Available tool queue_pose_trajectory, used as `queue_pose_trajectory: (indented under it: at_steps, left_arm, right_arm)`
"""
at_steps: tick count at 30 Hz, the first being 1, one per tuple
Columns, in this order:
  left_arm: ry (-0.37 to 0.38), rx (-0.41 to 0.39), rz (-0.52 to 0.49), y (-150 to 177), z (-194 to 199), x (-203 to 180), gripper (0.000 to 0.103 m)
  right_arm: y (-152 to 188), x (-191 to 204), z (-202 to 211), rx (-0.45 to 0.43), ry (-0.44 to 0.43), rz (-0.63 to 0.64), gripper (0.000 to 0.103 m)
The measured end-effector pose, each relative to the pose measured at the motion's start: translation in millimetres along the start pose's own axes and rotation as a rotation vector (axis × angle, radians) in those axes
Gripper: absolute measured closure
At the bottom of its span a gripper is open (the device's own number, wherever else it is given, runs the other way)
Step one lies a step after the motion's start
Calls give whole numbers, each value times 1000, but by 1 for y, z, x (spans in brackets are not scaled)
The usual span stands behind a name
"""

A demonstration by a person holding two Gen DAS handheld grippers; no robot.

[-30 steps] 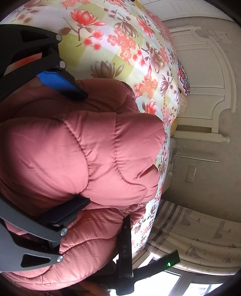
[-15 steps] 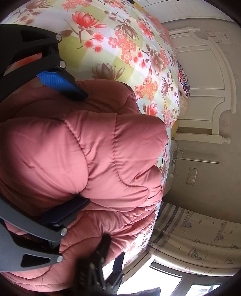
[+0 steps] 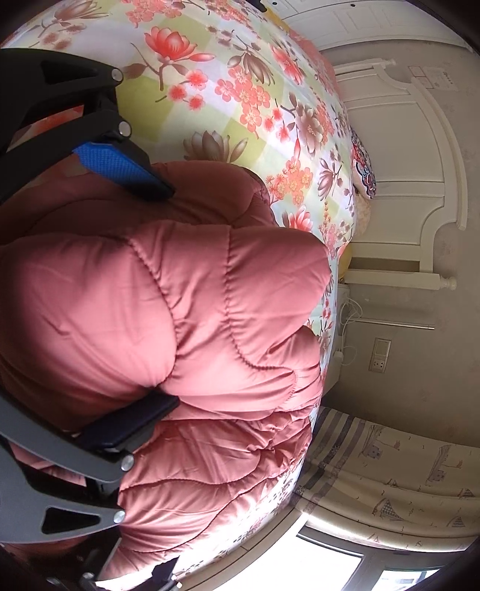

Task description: Fold large clothes

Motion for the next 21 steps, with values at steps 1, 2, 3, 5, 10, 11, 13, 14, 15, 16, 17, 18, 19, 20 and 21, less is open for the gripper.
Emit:
queue_pose_trajectory:
  at_steps: [1, 2, 3, 5, 10, 11, 13, 14, 15, 16, 17, 18, 19, 20, 21]
  left_arm:
    - [2, 2, 3, 0, 1, 0, 2]
    - [4, 3, 7, -1, 2, 1, 2]
    - [3, 2, 16, -2, 5, 2, 2]
    - [1, -10, 64, -7, 16, 8, 2]
    - [64, 25, 243, -2, 35, 33, 2]
    - [78, 43, 264, 1, 36, 35, 2]
    - [117, 72, 327, 12, 37, 41, 2]
    - [133, 85, 350, 16, 36, 42, 2]
    - [165, 109, 383, 21, 35, 41, 2]
    - [197, 129, 409, 24, 33, 39, 2]
    - [234, 151, 437, 27, 30, 38, 2]
    - [309, 195, 495, 33, 26, 34, 2]
    - [374, 233, 546, 38, 22, 31, 2]
    - [438, 268, 596, 43, 18, 27, 2]
    - [465, 255, 587, 42, 17, 25, 2]
  right_arm:
    - [2, -6, -3, 13, -14, -60, 6]
    - [4, -8, -4, 26, -33, -100, 6]
    - [4, -8, -3, 28, -41, -111, 5]
    - [2, -8, 0, 24, -38, -109, 5]
    - [7, -15, 4, 48, -65, -188, 5]
    - [9, -17, 3, 60, -81, -218, 5]
    - [13, -20, 0, 87, -112, -280, 5]
    - [14, -21, -1, 96, -123, -304, 5]
    - [14, -20, -2, 101, -131, -316, 5]
    - [14, -19, -1, 103, -136, -318, 5]
    - [15, -19, -1, 104, -141, -322, 5]
    - [16, -20, -2, 107, -147, -331, 4]
    - [18, -21, -2, 112, -158, -349, 4]
    - [20, -23, -3, 119, -172, -373, 4]
    - [22, -25, -5, 124, -186, -393, 4]
Point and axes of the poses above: each gripper's, at about its wrist camera, not at the fingertips, and z roughly against the way its jaws point, x to its left, y to its underside, the point moved 8 cm from there along -z, roughly the way its jaws point, and after that the axes turned 14 degrees about -x, right-handed, at the moved point
